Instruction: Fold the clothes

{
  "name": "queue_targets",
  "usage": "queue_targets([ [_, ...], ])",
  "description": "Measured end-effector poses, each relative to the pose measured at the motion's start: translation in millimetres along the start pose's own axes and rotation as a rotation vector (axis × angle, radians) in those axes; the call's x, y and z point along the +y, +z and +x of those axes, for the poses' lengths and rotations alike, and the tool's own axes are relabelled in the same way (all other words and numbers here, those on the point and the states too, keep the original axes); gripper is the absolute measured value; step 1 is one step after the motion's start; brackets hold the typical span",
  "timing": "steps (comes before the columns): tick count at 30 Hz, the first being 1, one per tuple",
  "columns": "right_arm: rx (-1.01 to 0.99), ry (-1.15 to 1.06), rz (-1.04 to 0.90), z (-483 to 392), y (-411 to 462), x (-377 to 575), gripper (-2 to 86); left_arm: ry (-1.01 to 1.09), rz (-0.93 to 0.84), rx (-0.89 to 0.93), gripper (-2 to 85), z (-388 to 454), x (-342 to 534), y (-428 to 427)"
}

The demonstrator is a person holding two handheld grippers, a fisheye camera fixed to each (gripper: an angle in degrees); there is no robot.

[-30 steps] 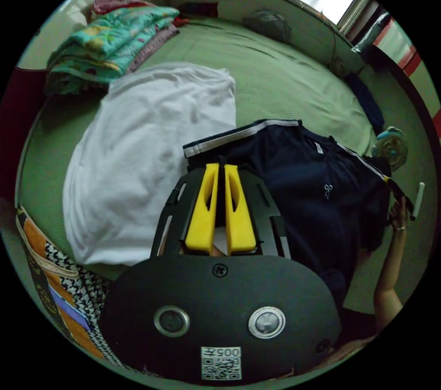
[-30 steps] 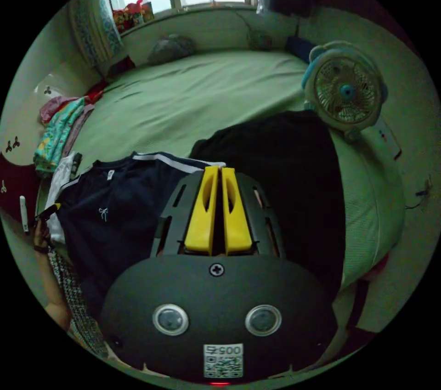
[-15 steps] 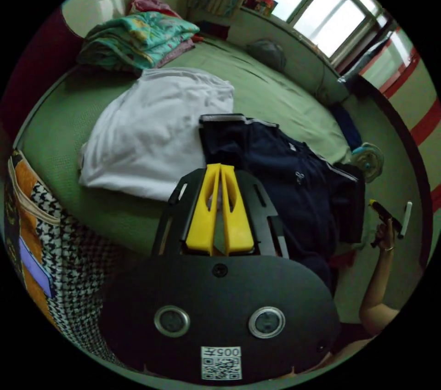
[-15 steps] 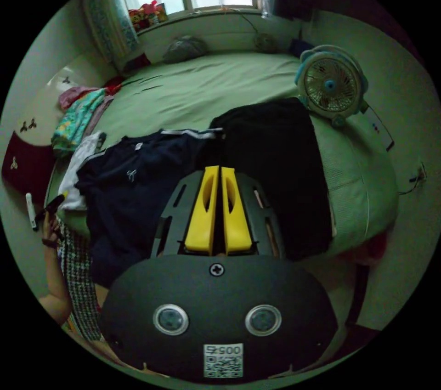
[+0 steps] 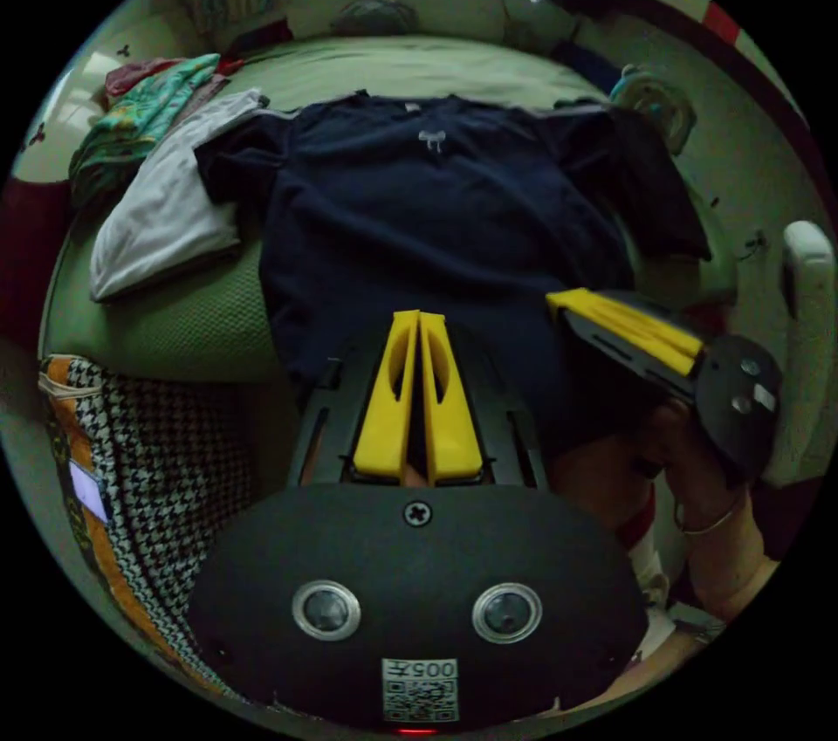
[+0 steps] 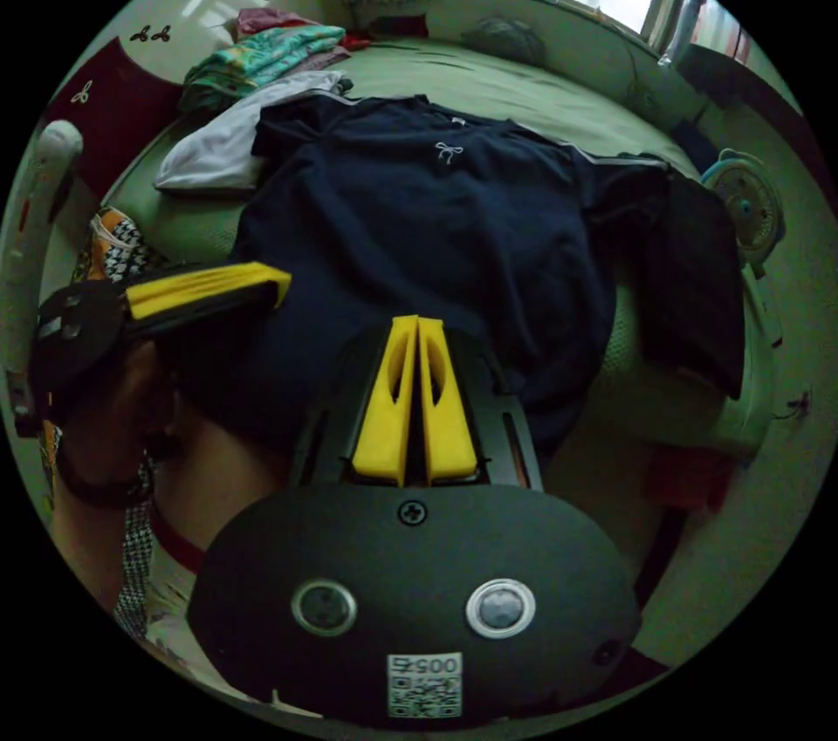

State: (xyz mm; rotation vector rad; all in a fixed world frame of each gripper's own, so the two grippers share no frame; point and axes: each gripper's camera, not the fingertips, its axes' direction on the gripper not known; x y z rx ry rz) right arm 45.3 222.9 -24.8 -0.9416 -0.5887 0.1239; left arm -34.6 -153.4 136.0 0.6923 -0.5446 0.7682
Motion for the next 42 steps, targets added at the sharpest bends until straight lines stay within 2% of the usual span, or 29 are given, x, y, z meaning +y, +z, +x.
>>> queue_targets([
  [3, -0.024, -0.01, -0.014, -6.2, 3.9, -1.1, -1.0, 0.018, -0.059, 0.017, -0.7, 13.5, -3.4, 12.8],
  [10, 0.068, -0.052, -0.023, -37.4, 9.1, -1.4, -1.0, 0.049, -0.092, -0.045, -0.7, 51.1, -6.5, 28.3],
  [21, -0.031, -0.011, -0.02, -50.1, 10.1, 5.4, -1.0, 0.087, -0.088, -0.119, -0.7, 105.0, 1.0, 43.2],
  [33, 0.016, -0.032, -0.018, -82.9, 11.4, 12.8, -1.0, 0.031, -0.096, 0.016, -0.7, 117.8, 6.2, 56.5],
  [42, 0.0, -0.024, -0.021, -95.5, 12.4, 17.9, -1.0, 0.034, -0.097, 0.015, -0.7, 131.2, 9.5, 63.7],
])
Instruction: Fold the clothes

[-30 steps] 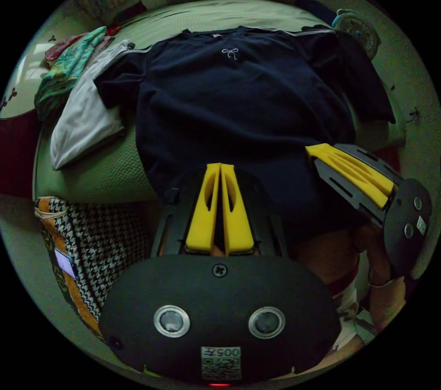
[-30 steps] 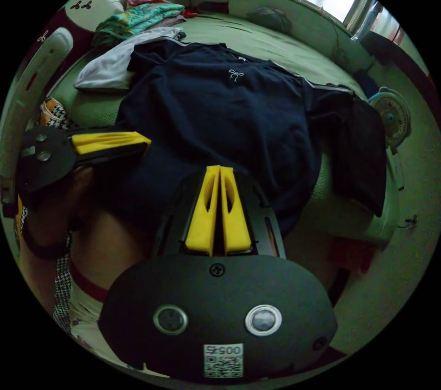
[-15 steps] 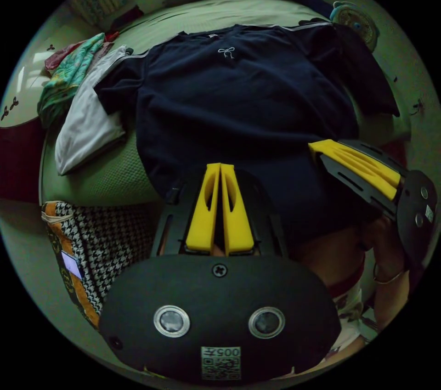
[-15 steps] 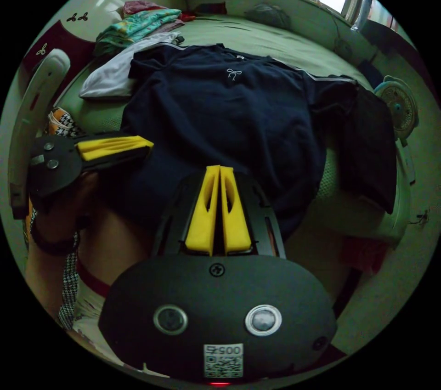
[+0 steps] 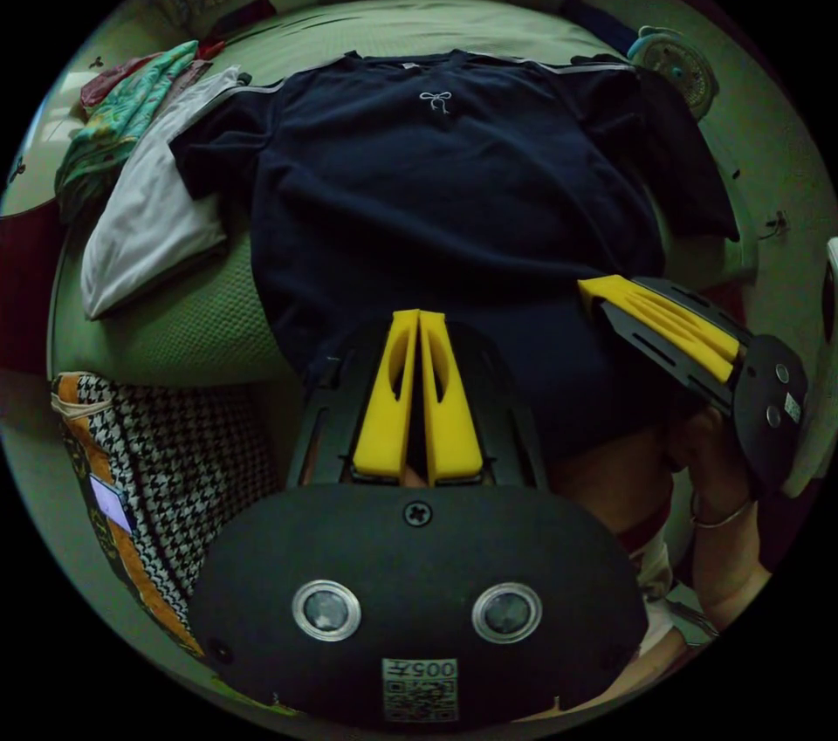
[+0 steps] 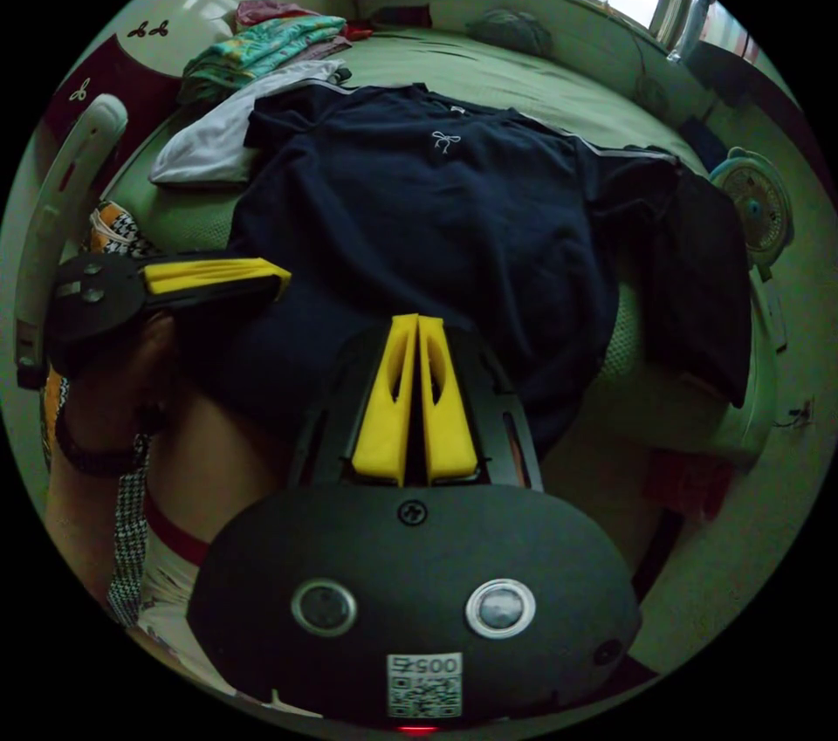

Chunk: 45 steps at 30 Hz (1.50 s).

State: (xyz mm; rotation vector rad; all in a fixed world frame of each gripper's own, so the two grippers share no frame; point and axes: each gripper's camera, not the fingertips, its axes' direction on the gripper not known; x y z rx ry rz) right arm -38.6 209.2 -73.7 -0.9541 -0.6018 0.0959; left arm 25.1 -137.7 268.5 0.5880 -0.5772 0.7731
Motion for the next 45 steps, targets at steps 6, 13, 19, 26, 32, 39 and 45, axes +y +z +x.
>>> queue_targets([
  [6, 0.015, -0.008, -0.002, -9.5, 0.6, 3.2, -1.0, 0.01, -0.002, -0.014, -0.7, 8.5, 0.2, 4.5],
  [13, 0.013, -0.008, -0.004, -16.9, 1.1, 6.6, -1.0, 0.011, -0.004, -0.021, -0.7, 13.7, 0.1, 8.7],
  [19, 0.018, -0.011, -0.006, -22.5, 1.4, 9.2, -0.9, 0.012, -0.004, -0.02, -0.7, 16.1, -0.4, 11.9],
  [26, 0.026, -0.016, -0.006, -28.1, 1.2, 12.2, -1.0, 0.015, -0.007, -0.026, -0.7, 18.0, -2.2, 15.5],
  [32, 0.032, -0.021, -0.01, -32.3, 1.1, 14.1, -1.0, 0.012, -0.011, -0.018, -0.7, 16.8, -4.2, 18.3],
  [39, 0.045, -0.026, -0.013, -37.3, 0.6, 15.9, -0.9, 0.011, -0.02, -0.006, -0.7, 14.1, -7.7, 21.6],
  [45, 0.057, -0.032, -0.014, -40.9, -0.1, 17.4, -0.9, 0.009, -0.021, 0.004, -0.7, 11.2, -10.0, 23.5],
])
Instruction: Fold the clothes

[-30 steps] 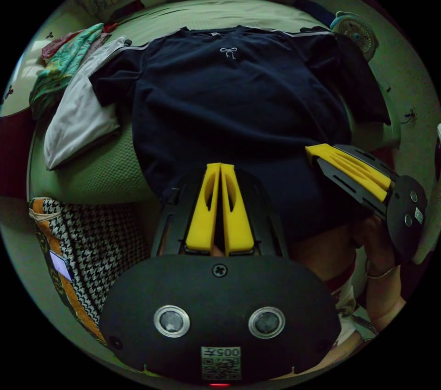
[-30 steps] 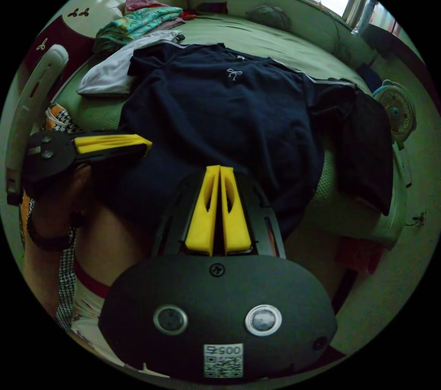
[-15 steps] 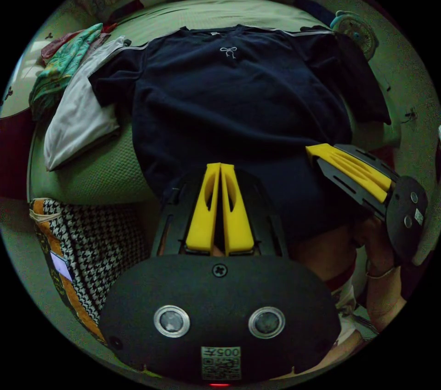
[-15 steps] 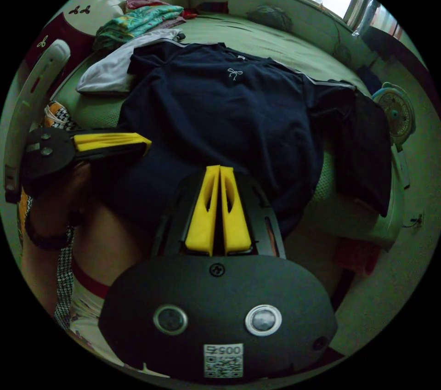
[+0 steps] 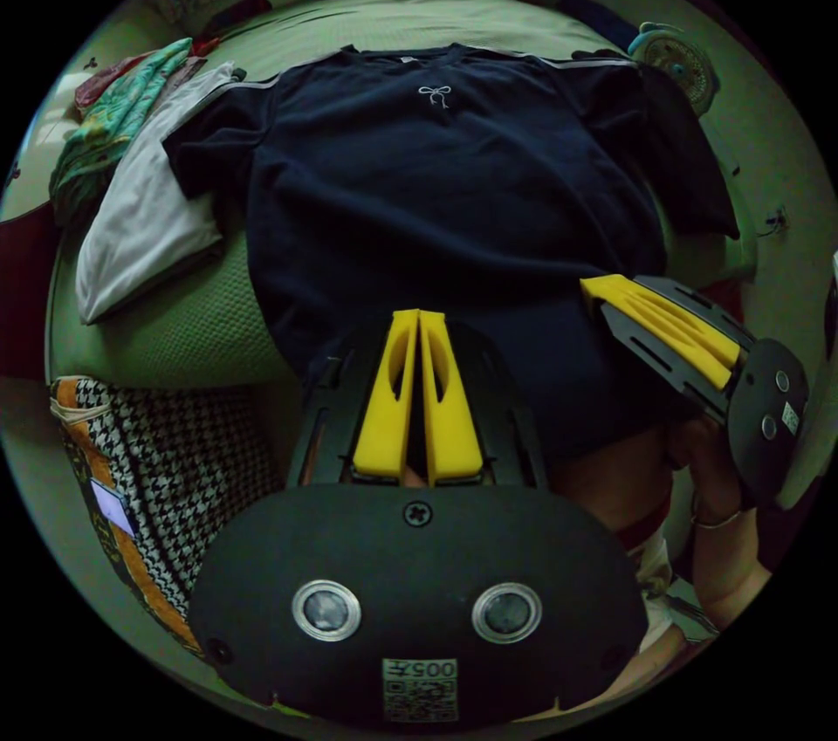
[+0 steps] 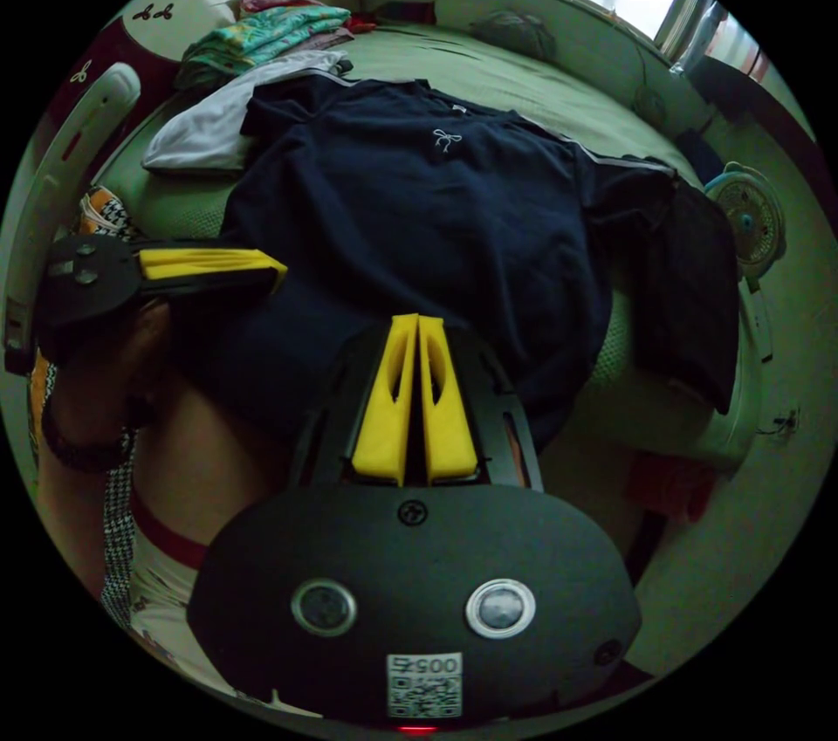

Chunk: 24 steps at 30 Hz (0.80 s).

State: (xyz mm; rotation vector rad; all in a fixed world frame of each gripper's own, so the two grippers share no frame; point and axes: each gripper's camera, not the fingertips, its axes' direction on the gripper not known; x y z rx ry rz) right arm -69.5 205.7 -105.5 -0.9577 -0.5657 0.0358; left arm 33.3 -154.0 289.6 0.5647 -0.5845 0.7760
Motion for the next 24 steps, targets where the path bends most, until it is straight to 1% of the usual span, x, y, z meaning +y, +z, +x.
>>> queue_targets([
  [24, 0.009, -0.005, -0.007, -4.5, -4.2, -0.7, -1.0, 0.015, -0.011, -0.03, -0.7, -8.9, -8.3, 4.6],
])
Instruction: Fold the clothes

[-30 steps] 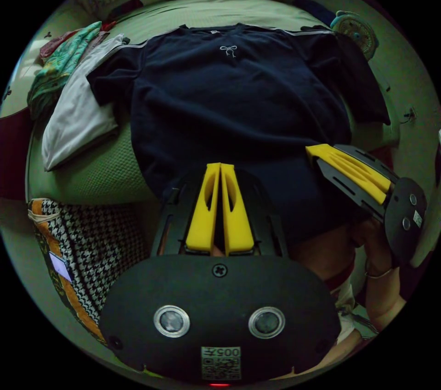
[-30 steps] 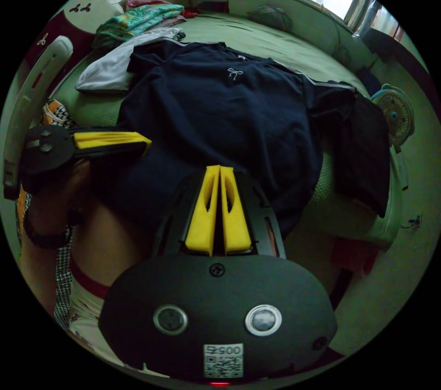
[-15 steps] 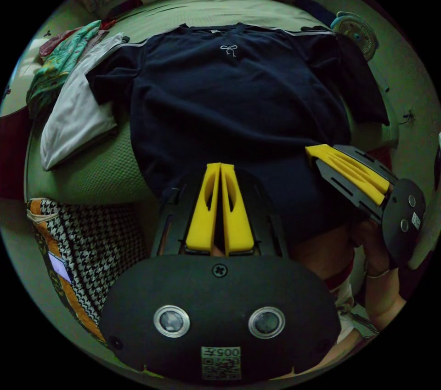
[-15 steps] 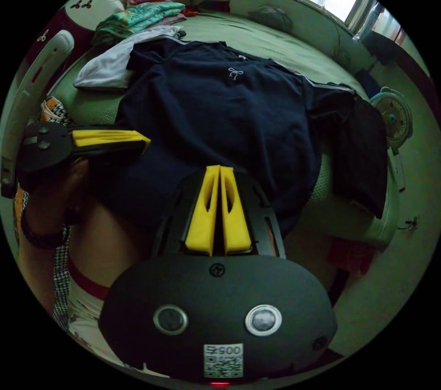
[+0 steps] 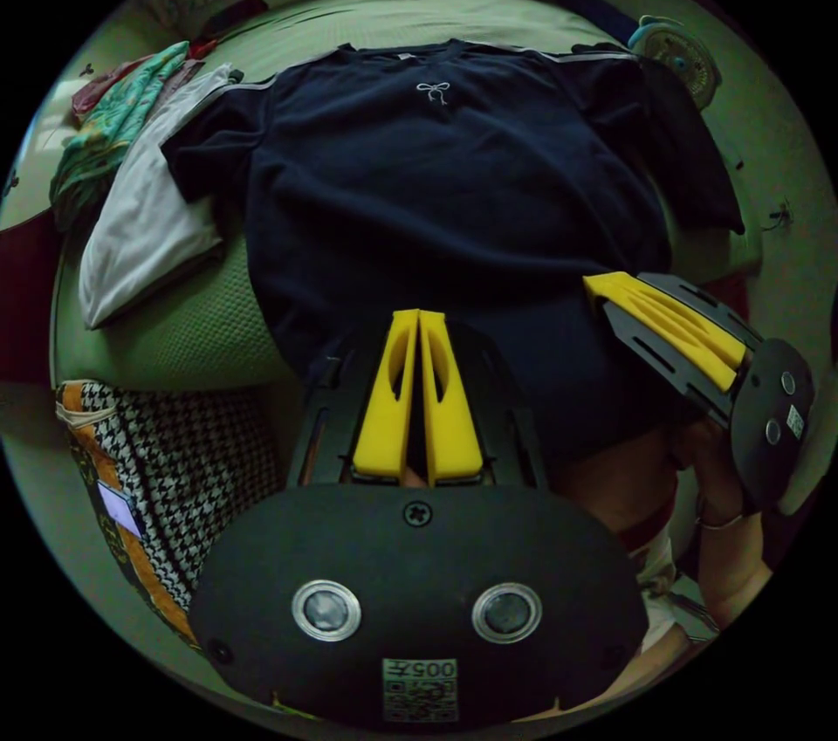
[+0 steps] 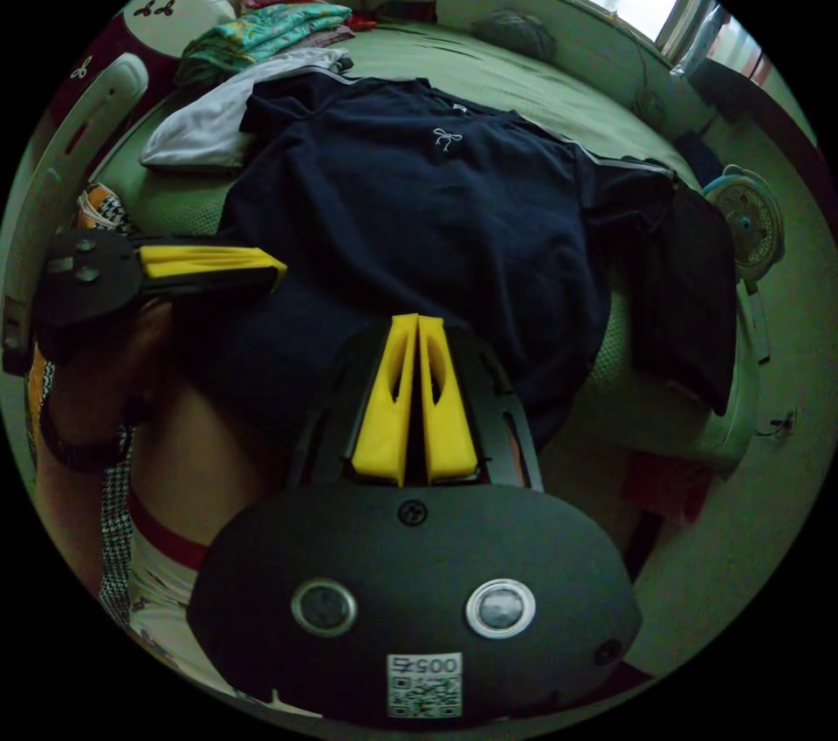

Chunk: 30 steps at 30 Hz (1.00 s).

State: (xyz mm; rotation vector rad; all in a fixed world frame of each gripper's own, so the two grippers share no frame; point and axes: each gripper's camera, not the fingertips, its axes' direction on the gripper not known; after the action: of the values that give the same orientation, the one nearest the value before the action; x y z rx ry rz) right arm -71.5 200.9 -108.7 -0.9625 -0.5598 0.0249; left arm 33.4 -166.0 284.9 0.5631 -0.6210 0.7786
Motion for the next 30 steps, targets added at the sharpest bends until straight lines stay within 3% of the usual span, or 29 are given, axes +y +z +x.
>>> queue_targets([
  [30, 0.007, -0.006, 0.0, 1.5, -7.3, -25.0, -0.9, -0.023, 0.006, 0.046, -0.7, -45.2, 6.2, -2.3],
])
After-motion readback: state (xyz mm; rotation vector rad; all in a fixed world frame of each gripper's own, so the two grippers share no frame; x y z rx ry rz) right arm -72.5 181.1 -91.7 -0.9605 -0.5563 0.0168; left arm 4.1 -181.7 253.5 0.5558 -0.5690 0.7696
